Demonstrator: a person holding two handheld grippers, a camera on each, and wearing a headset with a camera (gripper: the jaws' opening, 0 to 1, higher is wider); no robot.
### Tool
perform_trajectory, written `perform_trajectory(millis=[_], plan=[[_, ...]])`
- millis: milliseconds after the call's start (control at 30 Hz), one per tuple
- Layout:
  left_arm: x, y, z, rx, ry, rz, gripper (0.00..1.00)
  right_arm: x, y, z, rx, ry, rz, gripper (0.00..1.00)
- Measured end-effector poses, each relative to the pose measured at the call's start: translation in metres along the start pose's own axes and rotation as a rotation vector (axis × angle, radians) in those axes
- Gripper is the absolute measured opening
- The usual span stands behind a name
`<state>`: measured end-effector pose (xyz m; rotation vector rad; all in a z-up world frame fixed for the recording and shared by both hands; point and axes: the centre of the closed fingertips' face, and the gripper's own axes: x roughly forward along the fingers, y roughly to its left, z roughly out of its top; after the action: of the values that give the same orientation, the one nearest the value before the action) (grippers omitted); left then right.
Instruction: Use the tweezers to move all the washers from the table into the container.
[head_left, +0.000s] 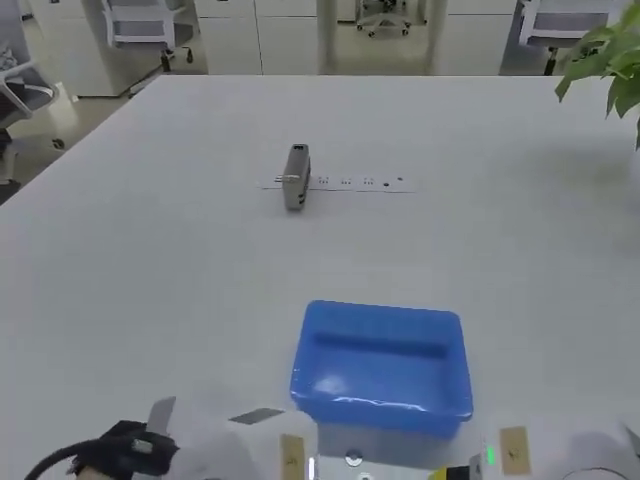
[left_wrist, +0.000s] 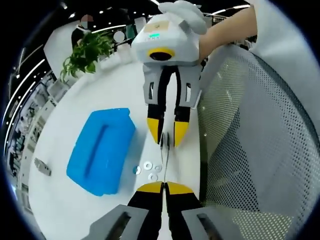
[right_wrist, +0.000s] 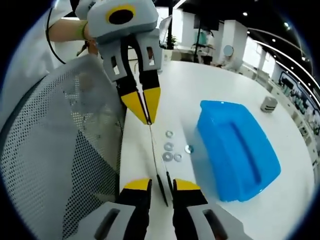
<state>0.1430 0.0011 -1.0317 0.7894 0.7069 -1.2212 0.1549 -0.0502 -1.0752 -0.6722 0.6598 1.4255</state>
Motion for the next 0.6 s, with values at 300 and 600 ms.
perform_trajectory(millis=[300,600], plan=[[-0.024,0.000,0.031,0.058,-0.080,0.034,0.00,-0.001,0.000,0.013,-0.016,-0.047,-0.006,0.09],[-0.033,0.000,0.041,0.086,-0.082,0.019,0.00,0.001,0.003,0.024,-0.004,-0.093,-0.002,0.07]])
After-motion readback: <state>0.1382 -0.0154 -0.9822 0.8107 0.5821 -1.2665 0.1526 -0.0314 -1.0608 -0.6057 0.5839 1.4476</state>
